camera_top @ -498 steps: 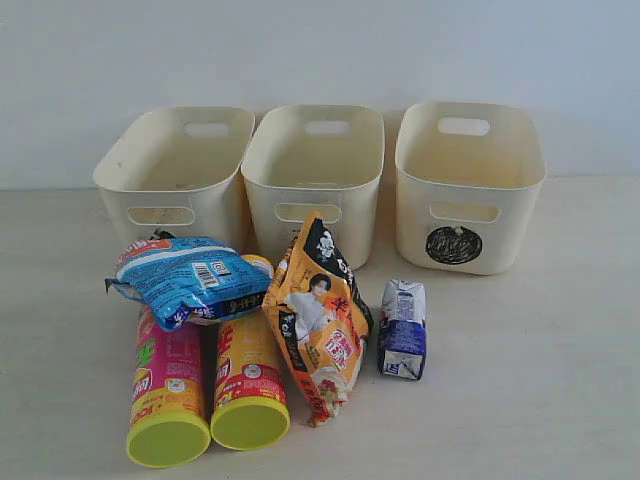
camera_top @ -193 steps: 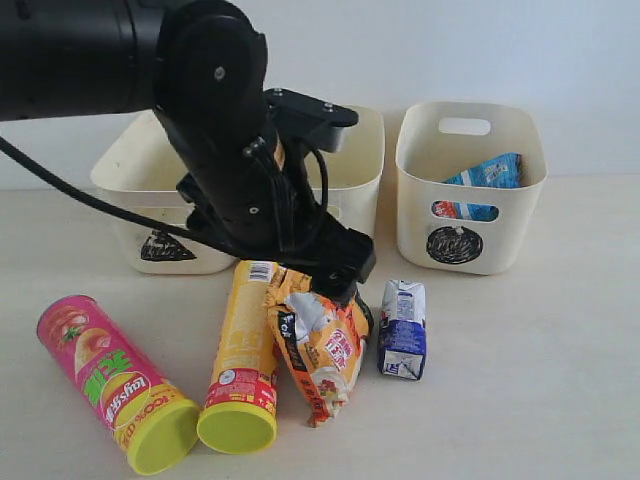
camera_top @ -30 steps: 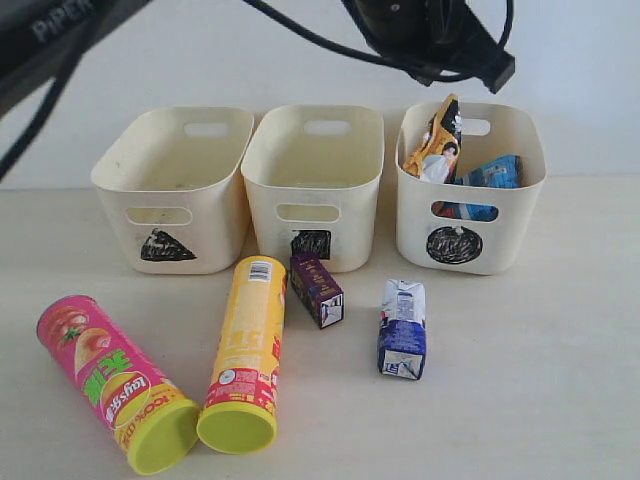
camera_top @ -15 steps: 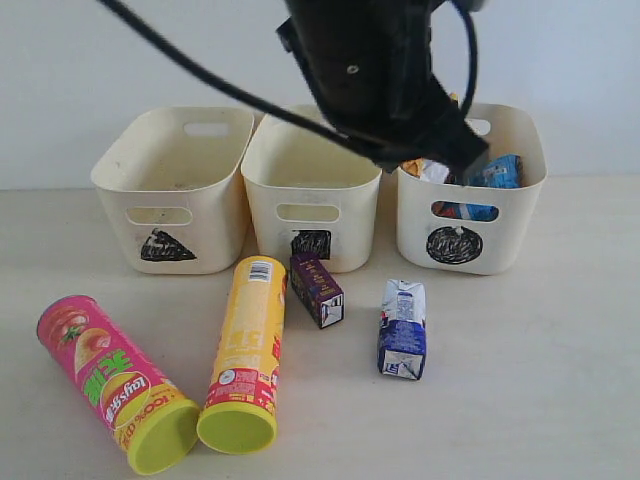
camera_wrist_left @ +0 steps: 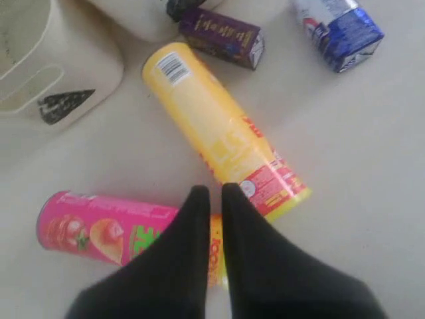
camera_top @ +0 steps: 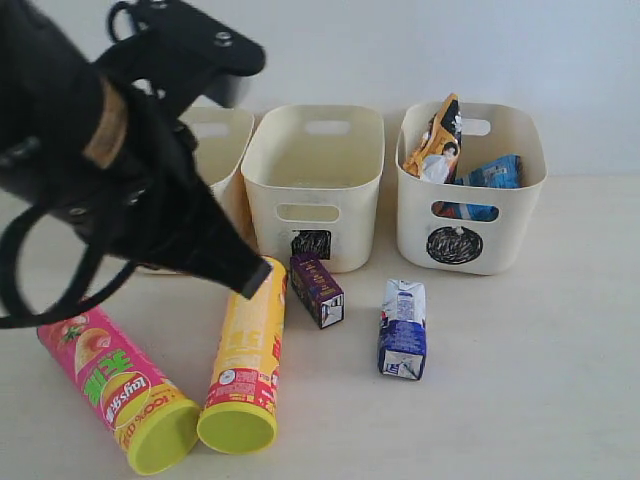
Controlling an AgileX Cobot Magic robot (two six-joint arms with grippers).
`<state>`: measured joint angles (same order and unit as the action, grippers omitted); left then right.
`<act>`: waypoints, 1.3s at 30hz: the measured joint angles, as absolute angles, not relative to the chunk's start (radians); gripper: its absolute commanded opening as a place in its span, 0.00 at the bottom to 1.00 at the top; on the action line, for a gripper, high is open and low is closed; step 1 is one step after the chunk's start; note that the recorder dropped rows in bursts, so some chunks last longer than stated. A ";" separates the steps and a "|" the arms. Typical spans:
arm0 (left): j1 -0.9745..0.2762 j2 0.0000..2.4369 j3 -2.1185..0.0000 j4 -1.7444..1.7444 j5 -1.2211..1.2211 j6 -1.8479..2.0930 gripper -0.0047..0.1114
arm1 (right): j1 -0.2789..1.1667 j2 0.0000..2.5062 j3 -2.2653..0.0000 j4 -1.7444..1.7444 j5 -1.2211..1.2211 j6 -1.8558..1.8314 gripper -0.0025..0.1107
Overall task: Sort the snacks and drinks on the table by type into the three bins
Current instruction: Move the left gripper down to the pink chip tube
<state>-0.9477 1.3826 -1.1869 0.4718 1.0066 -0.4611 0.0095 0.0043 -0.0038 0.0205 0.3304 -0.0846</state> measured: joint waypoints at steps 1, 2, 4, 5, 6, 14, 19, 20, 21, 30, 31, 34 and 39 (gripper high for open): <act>-0.948 1.355 -1.158 0.486 1.007 -0.495 0.07 | 0.009 0.004 -0.004 0.021 0.330 -0.085 0.02; -0.948 1.334 -1.136 0.497 1.007 -0.520 0.07 | 0.009 0.004 -0.004 0.021 0.330 -0.085 0.02; -0.938 1.291 -1.089 0.516 1.007 -0.589 0.07 | 0.009 0.004 -0.004 0.021 0.330 -0.085 0.02; -0.928 1.278 -1.073 0.524 1.007 -0.622 0.07 | 0.009 0.004 -0.004 0.021 0.330 -0.085 0.02; -0.915 1.265 -1.056 0.529 1.010 -0.661 0.07 | 0.009 0.004 -0.004 0.021 0.330 -0.085 0.02; -0.805 1.262 -0.982 0.509 1.032 -0.876 0.32 | 0.009 0.004 -0.004 0.021 0.330 -0.085 0.02; -0.780 1.296 -0.948 0.495 0.984 -1.013 0.69 | 0.009 0.004 -0.004 0.021 0.330 -0.085 0.02; -0.780 1.304 -0.939 0.504 0.977 -1.045 0.75 | 0.009 0.004 -0.004 0.021 0.330 -0.085 0.02; -0.780 1.315 -0.929 0.518 0.975 -1.082 0.78 | 0.009 0.004 -0.004 0.021 0.330 -0.085 0.02; -0.780 1.430 -0.826 0.681 0.954 -1.350 0.81 | 0.009 0.004 -0.004 0.021 0.330 -0.085 0.02; -0.780 1.445 -0.817 0.695 0.937 -1.378 0.81 | 0.009 0.004 -0.004 0.021 0.330 -0.085 0.02; -0.780 1.491 -0.795 0.735 0.871 -1.479 0.81 | 0.009 0.004 -0.004 0.021 0.330 -0.085 0.02; -0.780 1.565 -0.784 0.811 0.825 -1.599 0.81 | 0.009 0.004 -0.004 0.021 0.330 -0.085 0.02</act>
<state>-0.7803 1.5653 -0.7840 0.8107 0.8248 -1.5989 0.0095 0.0043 -0.0038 0.0205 0.3304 -0.0846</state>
